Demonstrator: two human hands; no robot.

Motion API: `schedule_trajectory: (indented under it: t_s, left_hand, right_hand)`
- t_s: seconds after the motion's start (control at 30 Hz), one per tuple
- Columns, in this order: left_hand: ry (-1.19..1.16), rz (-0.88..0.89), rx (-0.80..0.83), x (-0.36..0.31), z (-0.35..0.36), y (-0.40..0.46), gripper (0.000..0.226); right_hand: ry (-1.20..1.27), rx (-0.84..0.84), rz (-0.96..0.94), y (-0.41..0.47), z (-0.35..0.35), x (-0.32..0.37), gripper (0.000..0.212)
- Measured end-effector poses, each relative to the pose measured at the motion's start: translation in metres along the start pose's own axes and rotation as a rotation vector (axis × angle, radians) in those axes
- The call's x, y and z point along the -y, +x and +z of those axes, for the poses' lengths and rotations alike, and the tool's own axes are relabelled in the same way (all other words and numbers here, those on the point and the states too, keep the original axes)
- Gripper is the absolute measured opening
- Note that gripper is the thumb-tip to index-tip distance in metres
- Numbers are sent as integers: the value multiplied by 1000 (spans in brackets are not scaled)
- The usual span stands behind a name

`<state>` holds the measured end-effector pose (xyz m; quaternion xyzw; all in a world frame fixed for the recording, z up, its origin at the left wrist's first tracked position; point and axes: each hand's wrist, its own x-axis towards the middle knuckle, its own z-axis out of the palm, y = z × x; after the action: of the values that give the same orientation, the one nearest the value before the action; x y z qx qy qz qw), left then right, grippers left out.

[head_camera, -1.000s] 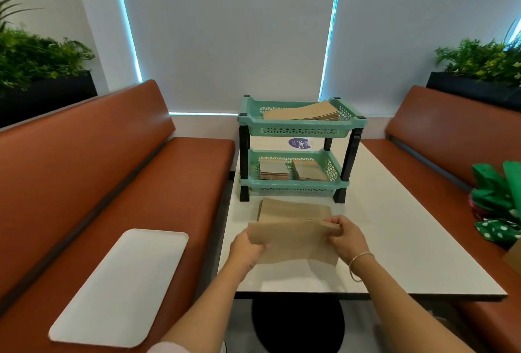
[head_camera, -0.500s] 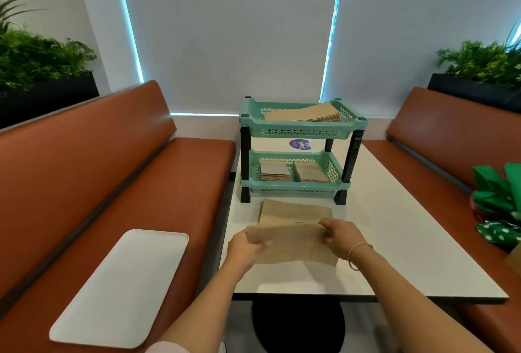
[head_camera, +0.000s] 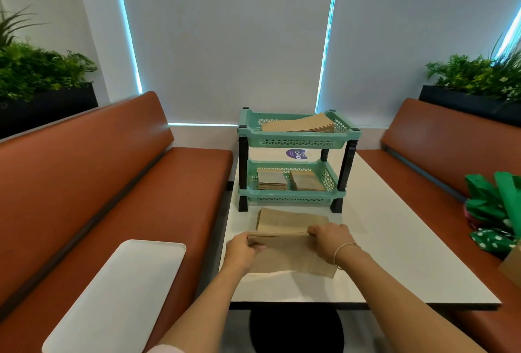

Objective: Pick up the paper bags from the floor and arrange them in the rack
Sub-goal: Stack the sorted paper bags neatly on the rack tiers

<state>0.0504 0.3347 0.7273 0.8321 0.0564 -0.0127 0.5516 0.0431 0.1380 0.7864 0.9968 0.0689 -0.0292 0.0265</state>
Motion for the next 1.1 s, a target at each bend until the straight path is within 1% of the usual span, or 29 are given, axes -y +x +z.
schedule_trajectory:
  t_s: [0.1, 0.2, 0.3, 0.33, 0.4, 0.47, 0.53, 0.57, 0.6, 0.63, 0.67, 0.77, 0.83, 0.9, 1.0, 1.1]
  left_hand:
    - [10, 32, 28, -10, -4, 1, 24]
    - [-30, 58, 85, -23, -16, -2, 28]
    - [-98, 81, 195, -37, -30, -4, 33]
    - [-64, 86, 236, -41, -33, -4, 34]
    - [13, 93, 279, -46, -36, -6, 36]
    - [18, 95, 256, -54, -38, -8, 41]
    - [27, 122, 221, -63, -40, -8, 41]
    - [30, 137, 212, -69, -41, -8, 40]
    - [19, 142, 204, -74, -44, -8, 39]
    - [-7, 144, 195, -80, -48, -8, 38]
    - [-47, 136, 186, -85, -52, -7, 38]
    - [-181, 103, 141, -102, -65, -3, 38]
    - [-282, 74, 92, -117, -70, 2, 37]
    - [-388, 55, 59, -132, -72, 10, 39]
    - [-478, 47, 56, -154, -72, 27, 33]
    - [-478, 13, 6, -177, -70, 50, 25]
  right_hand:
    - [103, 47, -42, 1, -1, 9, 30]
    - [117, 20, -62, 1, -10, 10, 20]
    - [184, -6, -61, -4, -26, 6, 25]
    - [217, -10, -60, -6, -32, 4, 26]
    - [252, -23, -70, -8, -42, 1, 21]
    - [266, -47, -81, -9, -51, 0, 20]
    - [320, -64, -71, -10, -59, -2, 29]
    - [340, -71, -52, -10, -63, -5, 29]
    - [363, -96, -26, -9, -68, -7, 24]
    - [412, -129, 13, -7, -73, -11, 18]
    - [501, -164, 56, -5, -79, -16, 15]
    - [862, -266, 181, 3, -91, -28, 35]
    - [1097, -283, 208, 12, -95, -33, 46]
    - [1306, -264, 201, 23, -98, -36, 46]
    - [1425, -248, 157, 39, -107, -37, 36]
    - [1485, -275, 131, 60, -123, -42, 32]
